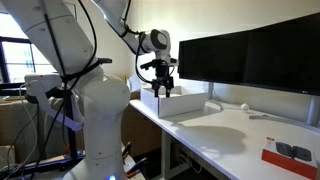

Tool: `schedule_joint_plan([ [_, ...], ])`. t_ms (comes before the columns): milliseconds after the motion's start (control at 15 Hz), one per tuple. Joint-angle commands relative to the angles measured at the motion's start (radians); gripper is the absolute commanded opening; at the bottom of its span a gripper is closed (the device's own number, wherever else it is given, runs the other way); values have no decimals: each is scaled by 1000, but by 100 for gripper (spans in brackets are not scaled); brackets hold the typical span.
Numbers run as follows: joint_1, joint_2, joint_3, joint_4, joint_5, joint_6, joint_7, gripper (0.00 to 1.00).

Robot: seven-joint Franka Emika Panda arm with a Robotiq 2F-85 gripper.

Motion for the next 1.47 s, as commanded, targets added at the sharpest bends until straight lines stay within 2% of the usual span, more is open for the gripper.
schedule_joint_plan([
  [0,19,3,-17,2,-9,-3,8,100],
  [533,19,3,-17,2,-9,-3,8,100],
  [600,15,-1,-9,-5,-26,23,20,100],
  [867,12,29,13,58,-40,55,62,100],
  [1133,11,64,53,136,-27,164,155,100],
  [1400,13,140,119,196,-20,323,284,100],
])
